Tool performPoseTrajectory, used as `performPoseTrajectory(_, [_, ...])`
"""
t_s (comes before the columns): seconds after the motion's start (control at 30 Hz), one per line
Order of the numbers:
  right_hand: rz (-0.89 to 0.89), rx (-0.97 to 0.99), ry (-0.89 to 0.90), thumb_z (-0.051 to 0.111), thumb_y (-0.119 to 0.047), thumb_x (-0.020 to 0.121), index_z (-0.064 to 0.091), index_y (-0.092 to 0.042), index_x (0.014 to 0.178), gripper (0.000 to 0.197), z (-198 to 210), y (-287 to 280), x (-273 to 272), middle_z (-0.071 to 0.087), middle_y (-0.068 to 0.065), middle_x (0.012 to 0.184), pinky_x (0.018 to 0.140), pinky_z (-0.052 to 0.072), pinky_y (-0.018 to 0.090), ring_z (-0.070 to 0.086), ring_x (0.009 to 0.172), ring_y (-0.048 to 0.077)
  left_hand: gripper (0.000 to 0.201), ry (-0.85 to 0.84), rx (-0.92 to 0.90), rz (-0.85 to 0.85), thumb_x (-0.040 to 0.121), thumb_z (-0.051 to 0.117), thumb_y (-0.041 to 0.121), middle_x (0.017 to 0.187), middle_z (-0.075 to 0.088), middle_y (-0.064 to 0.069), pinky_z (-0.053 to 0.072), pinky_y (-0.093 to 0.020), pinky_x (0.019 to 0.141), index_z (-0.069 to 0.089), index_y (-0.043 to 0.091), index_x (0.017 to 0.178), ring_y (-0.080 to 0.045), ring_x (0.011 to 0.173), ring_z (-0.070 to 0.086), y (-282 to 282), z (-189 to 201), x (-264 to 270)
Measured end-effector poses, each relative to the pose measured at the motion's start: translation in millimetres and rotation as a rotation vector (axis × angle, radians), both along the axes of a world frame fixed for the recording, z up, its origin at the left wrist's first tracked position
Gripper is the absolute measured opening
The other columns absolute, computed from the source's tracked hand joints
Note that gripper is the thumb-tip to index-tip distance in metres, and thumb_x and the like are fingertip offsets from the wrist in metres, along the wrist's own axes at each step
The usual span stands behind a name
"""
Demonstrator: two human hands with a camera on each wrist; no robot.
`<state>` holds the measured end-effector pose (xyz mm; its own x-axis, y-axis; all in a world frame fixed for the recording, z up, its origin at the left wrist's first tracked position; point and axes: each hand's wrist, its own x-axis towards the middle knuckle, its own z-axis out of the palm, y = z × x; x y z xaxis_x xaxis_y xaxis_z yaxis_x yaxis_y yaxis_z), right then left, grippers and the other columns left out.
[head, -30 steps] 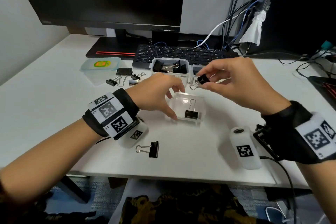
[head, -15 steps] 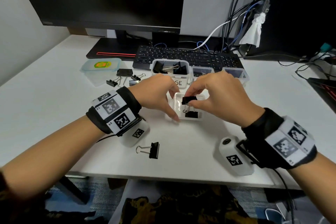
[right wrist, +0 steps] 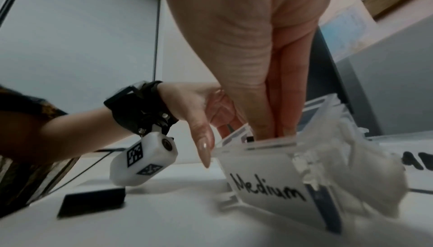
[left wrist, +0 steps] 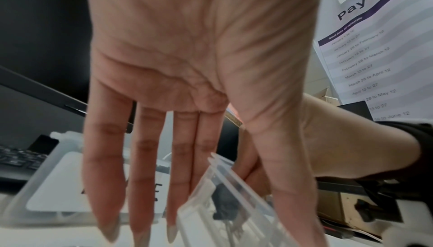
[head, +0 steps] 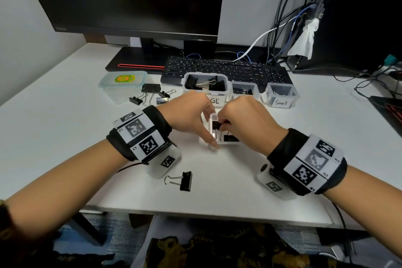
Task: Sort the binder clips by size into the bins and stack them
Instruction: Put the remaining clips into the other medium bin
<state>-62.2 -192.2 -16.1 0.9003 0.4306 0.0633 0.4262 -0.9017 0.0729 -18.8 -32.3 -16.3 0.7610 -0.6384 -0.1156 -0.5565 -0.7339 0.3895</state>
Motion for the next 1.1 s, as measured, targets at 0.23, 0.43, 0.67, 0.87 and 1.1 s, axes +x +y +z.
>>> performPoseTrajectory(0.23, [0.007, 0.049, -0.04, 0.062, -0.017, 0.091, 0.073, -0.014, 0.089, 0.012, 1.0, -2.8, 0.5, 0.069, 0.004, 0.082, 0.062, 0.042, 0.031, 0.063, 0.08, 0.029, 0.061, -0.014, 0.008, 0.021, 0.052, 0.083, 0.062, 0.084, 0.066, 0.012, 0.056, -0.037, 0.074, 0.072, 0.017, 0.092, -0.009, 0.08, 0.065, 1.6, -1.1, 0.3])
performPoseTrajectory(0.43, [0.049, -0.044, -0.034, 0.057, -0.003, 0.088, 0.074, -0.02, 0.096, 0.025, -12.8, -7.0, -1.4, 0.07, 0.006, 0.082, 0.064, 0.05, 0.034, 0.063, 0.077, 0.031, 0.061, -0.018, 0.018, 0.021, 0.05, 0.081, 0.067, 0.083, 0.067, 0.014, 0.056, -0.038, 0.074, 0.072, 0.02, 0.088, -0.009, 0.082, 0.066, 1.1, -0.9, 0.9])
performPoseTrajectory(0.67, [0.169, 0.04, 0.005, 0.049, -0.009, 0.094, 0.069, -0.036, 0.115, 0.04, -2.2, -20.3, -5.7, 0.066, -0.001, 0.097, 0.061, 0.044, 0.032, 0.062, 0.095, 0.022, 0.048, 0.009, 0.052, 0.041, 0.053, 0.08, 0.067, 0.075, 0.064, 0.019, 0.056, -0.037, 0.077, 0.071, 0.029, 0.081, 0.0, 0.079, 0.062, 3.2, 4.2, 5.2])
performPoseTrajectory(0.87, [0.099, 0.151, -0.283, 0.069, -0.028, 0.086, 0.073, -0.029, 0.09, 0.006, -1.7, -26.9, -2.6, 0.059, -0.009, 0.087, 0.049, 0.027, 0.024, 0.048, 0.087, 0.016, 0.053, 0.045, 0.062, 0.012, 0.054, 0.081, 0.063, 0.091, 0.068, 0.016, 0.055, -0.036, 0.082, 0.071, 0.028, 0.093, -0.006, 0.089, 0.062, 4.0, 4.7, 7.8])
performPoseTrajectory(1.1, [-0.137, 0.072, 0.114, 0.058, -0.075, 0.073, 0.054, -0.029, 0.113, 0.061, 2.8, -33.3, 11.1, 0.052, -0.01, 0.108, 0.077, 0.047, 0.036, 0.051, 0.098, 0.014, 0.057, 0.09, 0.069, -0.03, 0.052, 0.085, 0.058, 0.097, 0.071, 0.017, 0.056, -0.038, 0.083, 0.073, 0.028, 0.099, -0.009, 0.093, 0.065, 1.8, 9.3, 8.7])
